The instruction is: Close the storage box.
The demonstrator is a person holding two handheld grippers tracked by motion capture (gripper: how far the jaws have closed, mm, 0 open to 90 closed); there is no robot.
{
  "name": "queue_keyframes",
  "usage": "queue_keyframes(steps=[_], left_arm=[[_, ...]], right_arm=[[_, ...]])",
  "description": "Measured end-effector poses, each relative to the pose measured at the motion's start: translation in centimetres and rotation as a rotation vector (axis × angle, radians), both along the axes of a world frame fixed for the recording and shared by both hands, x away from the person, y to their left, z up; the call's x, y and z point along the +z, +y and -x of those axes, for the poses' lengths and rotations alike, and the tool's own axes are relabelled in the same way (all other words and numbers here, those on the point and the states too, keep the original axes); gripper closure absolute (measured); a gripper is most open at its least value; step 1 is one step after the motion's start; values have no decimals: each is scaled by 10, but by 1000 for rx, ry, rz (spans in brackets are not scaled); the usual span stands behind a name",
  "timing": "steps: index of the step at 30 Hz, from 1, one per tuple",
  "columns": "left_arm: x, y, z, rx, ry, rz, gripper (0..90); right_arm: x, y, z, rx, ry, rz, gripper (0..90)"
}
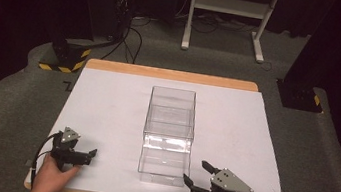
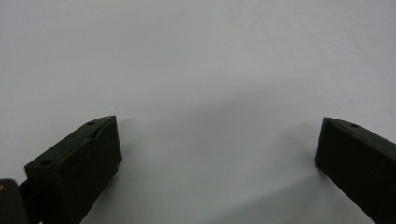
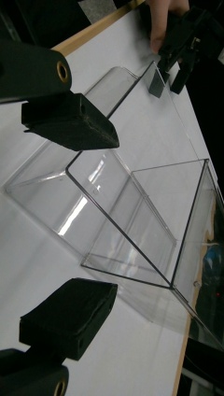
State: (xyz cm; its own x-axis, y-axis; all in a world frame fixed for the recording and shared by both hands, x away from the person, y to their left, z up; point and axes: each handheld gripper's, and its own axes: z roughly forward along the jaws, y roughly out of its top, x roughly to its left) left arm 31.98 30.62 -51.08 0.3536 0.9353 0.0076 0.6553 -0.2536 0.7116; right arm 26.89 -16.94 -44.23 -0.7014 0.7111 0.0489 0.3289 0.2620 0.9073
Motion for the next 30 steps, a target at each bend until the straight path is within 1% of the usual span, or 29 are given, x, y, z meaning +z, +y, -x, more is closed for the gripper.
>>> queue_keyframes(steps=[3,4,10,19,30], left_arm=[[0,0,0,0,0,0,6],[0,0,0,0,0,0,5],[0,0,0,0,-1,0,6],[0,0,0,0,0,0,5],[0,0,0,0,0,0,6]], right_arm=[[-2,2,1,17,1,8,258],[-4,4,2,26,7,12,258],[-8,9,2,43,19,28,258],[-14,11,0,44,36,42,258],[-19,13,-1,46,42,65,258]])
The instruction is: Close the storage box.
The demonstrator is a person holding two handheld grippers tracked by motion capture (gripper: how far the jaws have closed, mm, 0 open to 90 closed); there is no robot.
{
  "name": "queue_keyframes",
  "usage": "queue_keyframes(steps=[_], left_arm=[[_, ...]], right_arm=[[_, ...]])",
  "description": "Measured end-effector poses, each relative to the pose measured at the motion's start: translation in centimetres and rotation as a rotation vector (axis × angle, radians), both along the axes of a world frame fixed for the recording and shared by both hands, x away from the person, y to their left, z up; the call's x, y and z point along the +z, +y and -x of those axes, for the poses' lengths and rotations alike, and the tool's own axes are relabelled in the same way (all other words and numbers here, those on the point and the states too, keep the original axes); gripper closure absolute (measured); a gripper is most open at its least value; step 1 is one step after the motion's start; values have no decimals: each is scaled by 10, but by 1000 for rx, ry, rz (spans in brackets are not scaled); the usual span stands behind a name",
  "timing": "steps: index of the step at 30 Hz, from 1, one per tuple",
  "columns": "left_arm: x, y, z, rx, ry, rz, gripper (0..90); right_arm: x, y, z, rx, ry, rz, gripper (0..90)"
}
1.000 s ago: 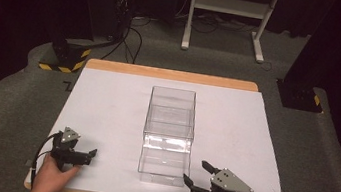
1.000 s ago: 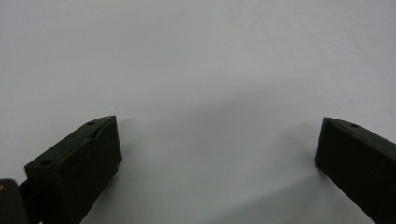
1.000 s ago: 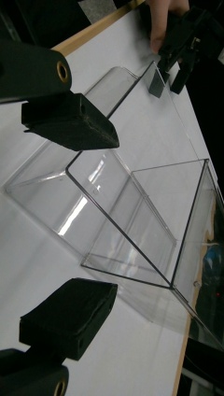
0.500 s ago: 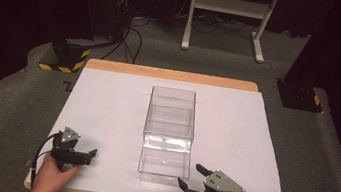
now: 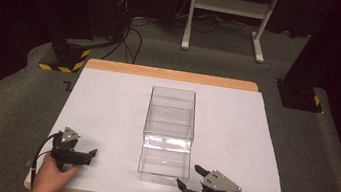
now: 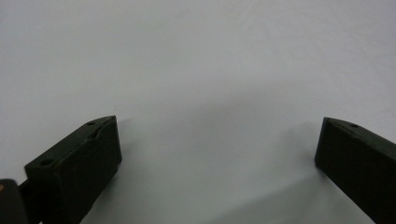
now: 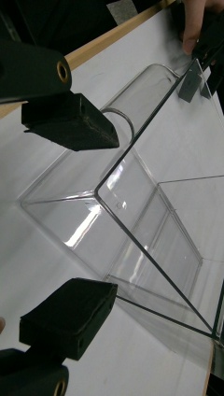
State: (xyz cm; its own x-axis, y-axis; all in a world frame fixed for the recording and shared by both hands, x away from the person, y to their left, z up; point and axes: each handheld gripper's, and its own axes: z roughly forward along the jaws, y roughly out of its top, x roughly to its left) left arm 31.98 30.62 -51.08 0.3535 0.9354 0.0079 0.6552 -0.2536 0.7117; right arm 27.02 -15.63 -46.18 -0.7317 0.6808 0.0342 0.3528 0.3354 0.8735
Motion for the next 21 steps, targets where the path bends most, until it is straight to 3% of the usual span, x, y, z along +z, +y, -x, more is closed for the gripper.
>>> queue_keyframes(steps=[21], left_arm=[[0,0,0,0,1,0,6]], right_arm=[[-5,4,-2,13,16,18,298]])
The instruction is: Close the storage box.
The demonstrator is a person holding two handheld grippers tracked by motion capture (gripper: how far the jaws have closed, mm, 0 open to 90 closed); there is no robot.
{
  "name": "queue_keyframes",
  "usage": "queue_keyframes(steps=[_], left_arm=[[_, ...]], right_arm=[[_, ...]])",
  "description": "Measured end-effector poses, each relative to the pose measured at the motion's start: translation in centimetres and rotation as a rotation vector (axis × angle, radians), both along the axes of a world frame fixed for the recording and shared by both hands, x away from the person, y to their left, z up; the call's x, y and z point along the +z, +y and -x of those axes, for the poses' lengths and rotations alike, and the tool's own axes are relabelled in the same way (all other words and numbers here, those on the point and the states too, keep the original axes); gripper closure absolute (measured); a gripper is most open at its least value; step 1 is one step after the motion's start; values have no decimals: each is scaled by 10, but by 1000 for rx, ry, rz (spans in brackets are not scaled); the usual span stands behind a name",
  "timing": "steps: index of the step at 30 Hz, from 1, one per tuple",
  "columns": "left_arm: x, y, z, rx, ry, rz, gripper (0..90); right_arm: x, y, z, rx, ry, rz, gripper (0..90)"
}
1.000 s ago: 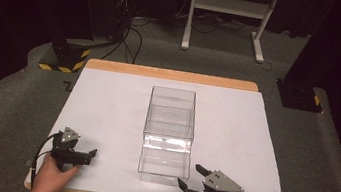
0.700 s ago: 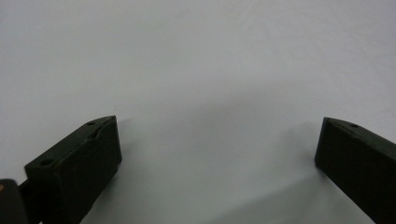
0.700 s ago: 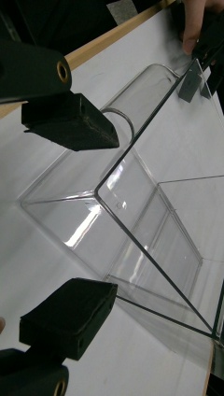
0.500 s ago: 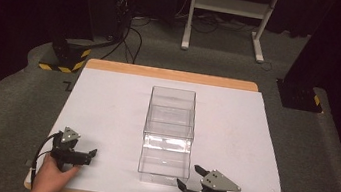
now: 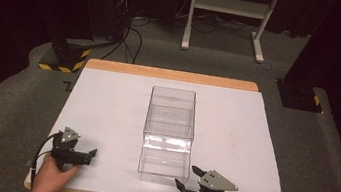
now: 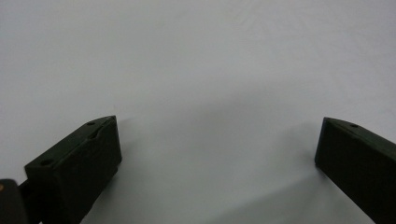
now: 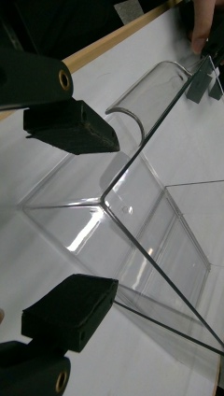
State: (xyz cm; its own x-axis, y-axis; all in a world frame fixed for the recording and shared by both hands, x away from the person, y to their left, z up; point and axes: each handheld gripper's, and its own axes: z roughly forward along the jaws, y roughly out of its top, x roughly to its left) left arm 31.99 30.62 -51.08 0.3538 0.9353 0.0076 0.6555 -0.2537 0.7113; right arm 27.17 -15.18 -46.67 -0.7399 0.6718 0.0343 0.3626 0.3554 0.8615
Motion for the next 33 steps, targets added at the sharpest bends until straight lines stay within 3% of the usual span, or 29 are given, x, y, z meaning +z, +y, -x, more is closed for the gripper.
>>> queue_keyframes(steps=[13,33], left_arm=[[0,0,0,1,1,3,5],[0,0,0,0,2,2,5]], right_arm=[[1,3,-1,-8,-9,-2,352],[0,11,-6,-43,-4,-7,314]])
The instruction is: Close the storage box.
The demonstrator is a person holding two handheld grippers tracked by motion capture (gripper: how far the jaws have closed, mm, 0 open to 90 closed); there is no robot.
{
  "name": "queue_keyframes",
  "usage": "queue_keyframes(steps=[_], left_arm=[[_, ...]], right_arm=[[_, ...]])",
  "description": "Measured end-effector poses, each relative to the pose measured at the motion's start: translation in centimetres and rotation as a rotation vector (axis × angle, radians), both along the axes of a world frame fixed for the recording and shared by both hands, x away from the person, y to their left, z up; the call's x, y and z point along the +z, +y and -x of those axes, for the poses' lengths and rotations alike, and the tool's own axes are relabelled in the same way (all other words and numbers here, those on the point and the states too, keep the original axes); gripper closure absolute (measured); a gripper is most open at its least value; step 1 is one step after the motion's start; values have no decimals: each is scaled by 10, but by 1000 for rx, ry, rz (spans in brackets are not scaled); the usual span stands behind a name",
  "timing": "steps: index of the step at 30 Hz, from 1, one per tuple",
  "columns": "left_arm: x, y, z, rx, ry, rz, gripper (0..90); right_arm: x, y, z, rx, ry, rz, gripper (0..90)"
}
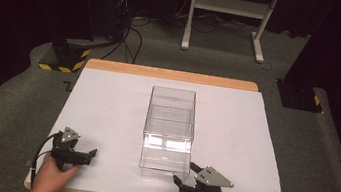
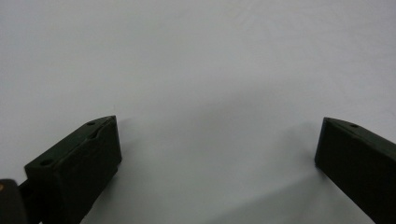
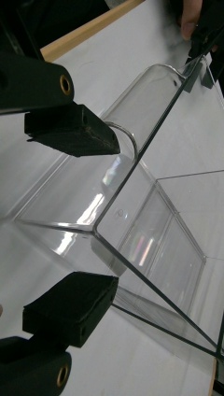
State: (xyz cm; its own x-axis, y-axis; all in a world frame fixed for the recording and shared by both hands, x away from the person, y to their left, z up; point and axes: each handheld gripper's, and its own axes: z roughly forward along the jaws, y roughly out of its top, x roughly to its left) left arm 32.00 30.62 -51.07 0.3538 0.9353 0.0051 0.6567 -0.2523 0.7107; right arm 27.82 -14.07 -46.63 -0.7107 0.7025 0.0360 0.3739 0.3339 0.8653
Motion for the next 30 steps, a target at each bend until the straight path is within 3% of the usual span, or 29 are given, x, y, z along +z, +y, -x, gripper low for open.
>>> queue_keyframes(steps=[16,30], left_arm=[[0,0,0,0,-1,-3,5],[0,0,0,0,-1,-3,5]], right_arm=[[2,2,-13,-5,-1,4,315],[3,2,-26,4,3,45,297]])
